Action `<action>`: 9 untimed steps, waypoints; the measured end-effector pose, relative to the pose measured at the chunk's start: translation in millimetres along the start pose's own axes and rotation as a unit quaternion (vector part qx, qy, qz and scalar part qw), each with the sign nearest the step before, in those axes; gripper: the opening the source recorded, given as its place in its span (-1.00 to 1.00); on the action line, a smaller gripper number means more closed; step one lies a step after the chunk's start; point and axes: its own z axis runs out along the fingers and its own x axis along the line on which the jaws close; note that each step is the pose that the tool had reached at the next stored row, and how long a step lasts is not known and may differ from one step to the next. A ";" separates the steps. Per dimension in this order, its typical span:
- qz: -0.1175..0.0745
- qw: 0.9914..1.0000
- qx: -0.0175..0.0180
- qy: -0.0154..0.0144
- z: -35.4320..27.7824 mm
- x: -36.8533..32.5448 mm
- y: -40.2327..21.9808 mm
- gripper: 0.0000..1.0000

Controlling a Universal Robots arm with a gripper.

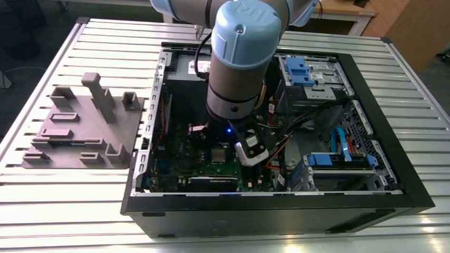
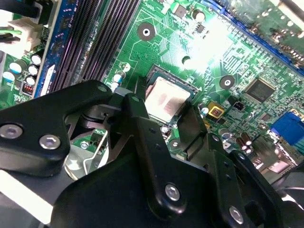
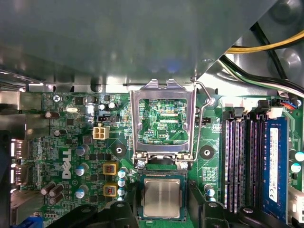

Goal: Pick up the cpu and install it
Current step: 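Place the cpu into insertion slot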

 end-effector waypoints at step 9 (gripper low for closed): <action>0.000 1.000 0.000 0.000 -11.9 0.4 0.2 -0.33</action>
